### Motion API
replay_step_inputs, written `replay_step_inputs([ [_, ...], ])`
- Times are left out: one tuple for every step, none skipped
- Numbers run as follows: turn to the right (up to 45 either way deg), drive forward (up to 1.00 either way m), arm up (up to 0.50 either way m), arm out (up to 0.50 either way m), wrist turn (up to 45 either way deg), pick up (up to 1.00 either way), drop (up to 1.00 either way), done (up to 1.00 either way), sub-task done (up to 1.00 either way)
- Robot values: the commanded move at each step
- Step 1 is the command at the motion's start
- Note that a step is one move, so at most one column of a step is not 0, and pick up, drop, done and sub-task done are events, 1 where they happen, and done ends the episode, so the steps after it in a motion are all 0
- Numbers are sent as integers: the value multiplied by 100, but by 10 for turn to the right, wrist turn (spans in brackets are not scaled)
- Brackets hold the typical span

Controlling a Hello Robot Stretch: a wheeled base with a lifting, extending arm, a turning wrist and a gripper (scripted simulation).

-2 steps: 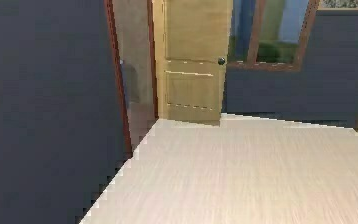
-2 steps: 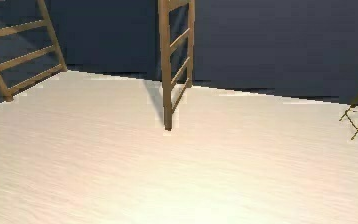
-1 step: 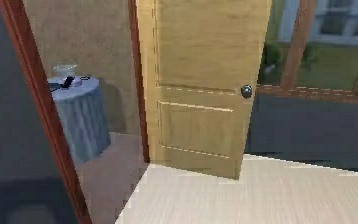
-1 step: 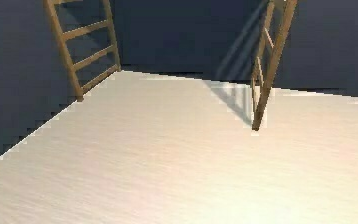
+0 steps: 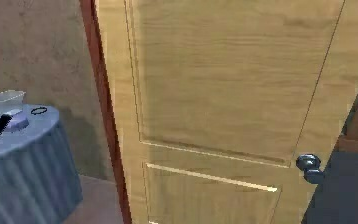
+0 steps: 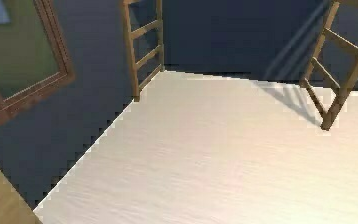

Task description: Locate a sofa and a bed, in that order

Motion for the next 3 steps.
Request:
replay_step_inputs([
  [-330,0,0,0,0,0,0,0,0],
  [0,55,0,0,0,0,0,0,0],
  [-450,0,0,0,0,0,0,0,0],
])
